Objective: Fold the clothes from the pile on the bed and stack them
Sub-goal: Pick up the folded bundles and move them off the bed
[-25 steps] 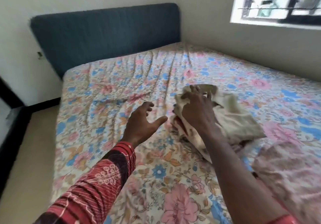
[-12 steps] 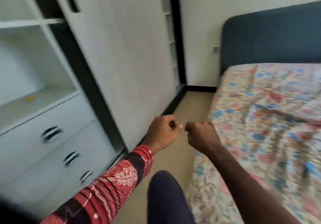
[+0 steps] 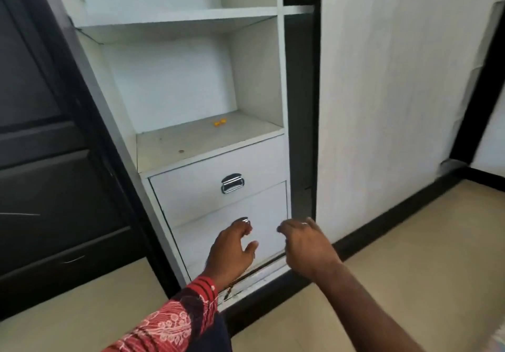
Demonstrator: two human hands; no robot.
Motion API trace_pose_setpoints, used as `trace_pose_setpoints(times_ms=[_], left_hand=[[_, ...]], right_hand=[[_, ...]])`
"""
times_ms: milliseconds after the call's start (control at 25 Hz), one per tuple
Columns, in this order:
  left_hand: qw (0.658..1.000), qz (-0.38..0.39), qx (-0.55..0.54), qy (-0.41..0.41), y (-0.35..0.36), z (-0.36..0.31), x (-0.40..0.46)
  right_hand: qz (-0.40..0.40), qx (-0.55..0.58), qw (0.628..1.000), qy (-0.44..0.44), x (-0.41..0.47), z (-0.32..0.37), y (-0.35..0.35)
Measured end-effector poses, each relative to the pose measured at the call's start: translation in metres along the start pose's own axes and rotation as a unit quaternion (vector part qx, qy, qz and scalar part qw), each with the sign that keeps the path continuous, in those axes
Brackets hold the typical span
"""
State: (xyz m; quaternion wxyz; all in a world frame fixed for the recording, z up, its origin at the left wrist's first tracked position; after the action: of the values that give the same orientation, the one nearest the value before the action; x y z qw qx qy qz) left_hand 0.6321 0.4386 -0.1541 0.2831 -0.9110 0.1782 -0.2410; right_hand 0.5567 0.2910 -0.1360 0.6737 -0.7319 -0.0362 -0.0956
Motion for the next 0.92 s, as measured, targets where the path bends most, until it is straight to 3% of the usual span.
trace_pose_setpoints(times_ms=[200, 360, 480, 560, 800, 920], left_hand=[[0.971, -0.015, 0.226, 0.071, -0.001, 0.064, 0.071], [0.946, -0.017, 0.322, 0.028, 0.012, 0.112, 0.138], [0.936, -0.049, 0.348, 0.022, 0.018, 0.129, 0.155], [0.931, -0.066, 0.358, 0.03, 0.02, 0.135, 0.157], [0.924, -0.009, 0.382, 0.006, 0.034, 0.154, 0.147], [0.927, -0.042, 0.373, -0.025, 0.03, 0.145, 0.16]], right_hand=[[-0.004, -0.009, 0.994, -0.109, 0.113, 0.047, 0.046], [0.004, -0.021, 0.99, -0.14, 0.199, 0.049, 0.093], [-0.004, -0.011, 0.989, -0.145, 0.233, 0.047, 0.121], [-0.054, -0.03, 0.987, -0.15, 0.245, 0.045, 0.125], [-0.07, -0.078, 0.983, -0.154, 0.25, 0.054, 0.138], [-0.088, -0.09, 0.98, -0.154, 0.256, 0.053, 0.131]])
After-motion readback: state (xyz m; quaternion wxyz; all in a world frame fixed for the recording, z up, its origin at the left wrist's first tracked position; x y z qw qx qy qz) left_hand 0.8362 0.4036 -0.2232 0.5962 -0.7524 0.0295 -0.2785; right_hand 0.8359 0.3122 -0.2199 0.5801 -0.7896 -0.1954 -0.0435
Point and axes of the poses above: each hand's wrist, its own x-axis towards the middle knuckle, its own y-axis out of the palm, z = x × y, the point moved 10 cm from there along x, towards the middle knuckle, and after that the axes turned 15 degrees about -x, right-handed, at the moved point
